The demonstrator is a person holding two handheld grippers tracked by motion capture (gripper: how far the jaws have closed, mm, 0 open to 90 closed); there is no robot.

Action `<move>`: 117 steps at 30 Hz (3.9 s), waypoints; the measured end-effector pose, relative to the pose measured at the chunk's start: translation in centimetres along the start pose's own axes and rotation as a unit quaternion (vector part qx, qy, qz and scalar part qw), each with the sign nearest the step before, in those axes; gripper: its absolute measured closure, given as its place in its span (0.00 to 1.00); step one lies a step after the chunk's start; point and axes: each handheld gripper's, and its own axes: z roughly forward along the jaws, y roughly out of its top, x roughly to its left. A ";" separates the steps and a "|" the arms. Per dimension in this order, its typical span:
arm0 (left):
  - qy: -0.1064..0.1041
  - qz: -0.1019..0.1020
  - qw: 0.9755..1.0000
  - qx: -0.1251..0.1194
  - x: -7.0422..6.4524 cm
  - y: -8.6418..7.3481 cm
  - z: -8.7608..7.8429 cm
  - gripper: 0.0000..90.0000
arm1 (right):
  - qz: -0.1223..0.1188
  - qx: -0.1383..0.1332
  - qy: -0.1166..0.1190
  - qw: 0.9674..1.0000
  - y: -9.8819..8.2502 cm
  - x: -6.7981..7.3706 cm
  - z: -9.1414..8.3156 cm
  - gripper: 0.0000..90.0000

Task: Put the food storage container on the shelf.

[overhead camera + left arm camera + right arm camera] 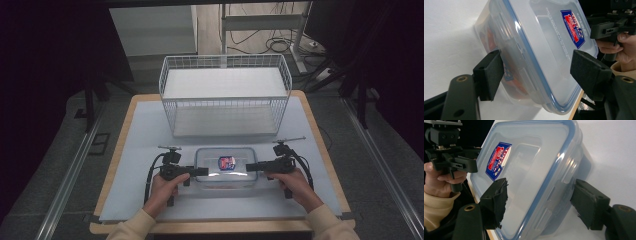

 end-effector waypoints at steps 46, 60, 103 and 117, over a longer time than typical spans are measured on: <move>-0.038 0.043 0.998 -0.034 -0.2 -2.0 -2.2 0.55 | -0.050 -0.038 0.012 0.998 -2.2 1.3 -2.1 0.54; -0.022 0.042 0.998 -0.052 -1.0 -2.5 -2.3 0.56 | -0.035 -0.047 0.010 0.998 -2.4 1.5 -2.2 0.54; -0.008 0.084 0.991 -0.101 -4.4 0.4 -4.6 0.58 | -0.104 -0.105 -0.005 0.989 0.6 4.9 -5.2 0.55; -0.004 0.111 0.987 -0.119 -6.8 3.4 -6.1 0.58 | -0.127 -0.131 -0.005 0.983 2.8 6.5 -7.3 0.55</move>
